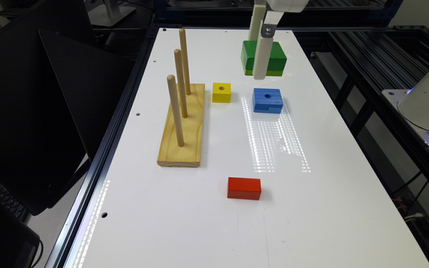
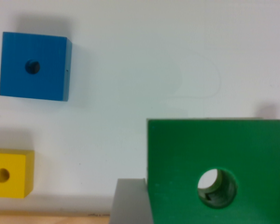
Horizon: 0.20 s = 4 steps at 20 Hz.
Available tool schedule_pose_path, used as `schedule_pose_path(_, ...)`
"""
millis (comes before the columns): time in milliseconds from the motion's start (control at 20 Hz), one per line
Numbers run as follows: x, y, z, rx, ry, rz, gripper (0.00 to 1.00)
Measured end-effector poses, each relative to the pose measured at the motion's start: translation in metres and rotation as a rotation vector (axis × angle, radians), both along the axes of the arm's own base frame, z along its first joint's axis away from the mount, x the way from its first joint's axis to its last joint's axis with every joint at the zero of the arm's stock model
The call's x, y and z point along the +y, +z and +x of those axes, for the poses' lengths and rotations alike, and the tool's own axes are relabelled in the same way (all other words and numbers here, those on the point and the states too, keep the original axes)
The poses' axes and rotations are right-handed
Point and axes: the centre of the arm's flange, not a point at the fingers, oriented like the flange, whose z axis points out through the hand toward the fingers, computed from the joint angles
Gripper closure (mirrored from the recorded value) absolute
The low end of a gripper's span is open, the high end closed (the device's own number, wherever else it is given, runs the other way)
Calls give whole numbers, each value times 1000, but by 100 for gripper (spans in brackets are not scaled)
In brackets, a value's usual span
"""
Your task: Pick up green block.
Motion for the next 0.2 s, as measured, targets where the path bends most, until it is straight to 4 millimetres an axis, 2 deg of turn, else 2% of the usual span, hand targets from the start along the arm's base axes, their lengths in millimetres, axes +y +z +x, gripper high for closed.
schedule_pose_path(200, 0, 3, 0, -5, 0, 0, 100)
